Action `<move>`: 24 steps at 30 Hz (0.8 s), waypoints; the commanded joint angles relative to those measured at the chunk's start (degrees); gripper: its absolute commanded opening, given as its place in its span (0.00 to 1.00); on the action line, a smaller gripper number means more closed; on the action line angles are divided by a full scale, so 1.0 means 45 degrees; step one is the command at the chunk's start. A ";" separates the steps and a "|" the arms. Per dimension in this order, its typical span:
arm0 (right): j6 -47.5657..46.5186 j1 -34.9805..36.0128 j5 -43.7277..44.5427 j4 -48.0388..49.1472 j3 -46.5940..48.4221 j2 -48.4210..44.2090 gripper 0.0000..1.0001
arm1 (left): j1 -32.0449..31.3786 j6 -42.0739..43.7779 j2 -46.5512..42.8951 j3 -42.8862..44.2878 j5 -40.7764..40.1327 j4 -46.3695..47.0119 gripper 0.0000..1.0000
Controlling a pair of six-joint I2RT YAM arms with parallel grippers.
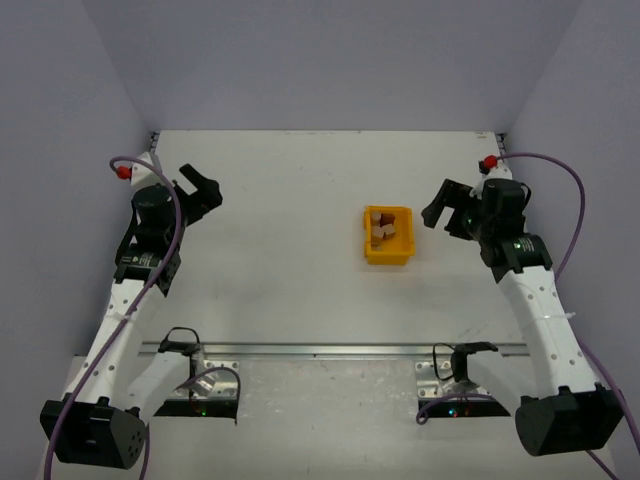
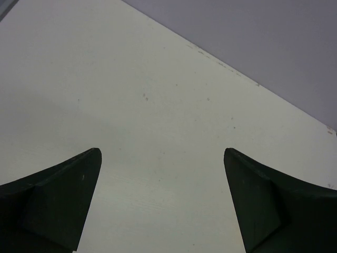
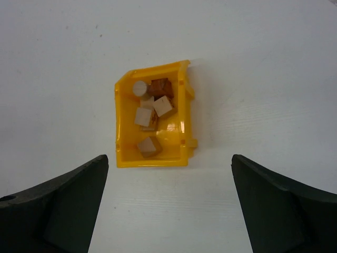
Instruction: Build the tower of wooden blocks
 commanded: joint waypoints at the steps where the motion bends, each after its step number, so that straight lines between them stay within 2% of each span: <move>1: -0.0831 -0.0022 -0.1648 0.0675 0.0274 -0.0465 0.99 | 0.0127 -0.0115 -0.0105 0.0429 0.0547 0.0440 1.00; 5: -0.0909 -0.0003 -0.3490 0.0777 -0.0012 -0.0160 0.99 | 0.0127 -0.0030 -0.0149 0.0312 0.0885 0.0617 1.00; 9: -0.1124 0.0408 -0.4272 0.0724 0.0030 0.1097 0.99 | 0.0127 -0.0001 -0.0174 0.0283 0.1422 0.0747 1.00; 11: -0.1280 0.1114 -0.3846 0.0787 0.0108 0.1651 0.99 | 0.0127 0.0010 -0.0161 0.0271 0.1550 0.0790 1.00; 13: -0.1508 0.2417 -0.2560 0.0471 0.0496 0.2426 0.99 | 0.0127 0.0045 -0.0091 0.0288 0.1655 0.0825 1.00; 14: -0.1497 0.2580 -0.2135 0.0290 0.0700 0.2724 0.99 | 0.0127 0.0117 -0.0051 0.0309 0.1663 0.0810 1.00; 17: -0.1146 0.2643 -0.0843 -0.0234 0.1024 0.3727 0.97 | 0.0127 0.0137 0.0055 0.0351 0.1499 0.0730 1.00; 23: -0.1120 0.2751 0.0207 -0.0987 0.1351 0.5188 0.88 | 0.0146 0.0068 0.0305 0.0370 0.1635 0.0842 1.00; 24: -0.1124 0.2736 0.0979 -0.0941 0.1428 0.5354 0.88 | 0.0131 0.0068 0.0411 0.0385 0.1674 0.0861 1.00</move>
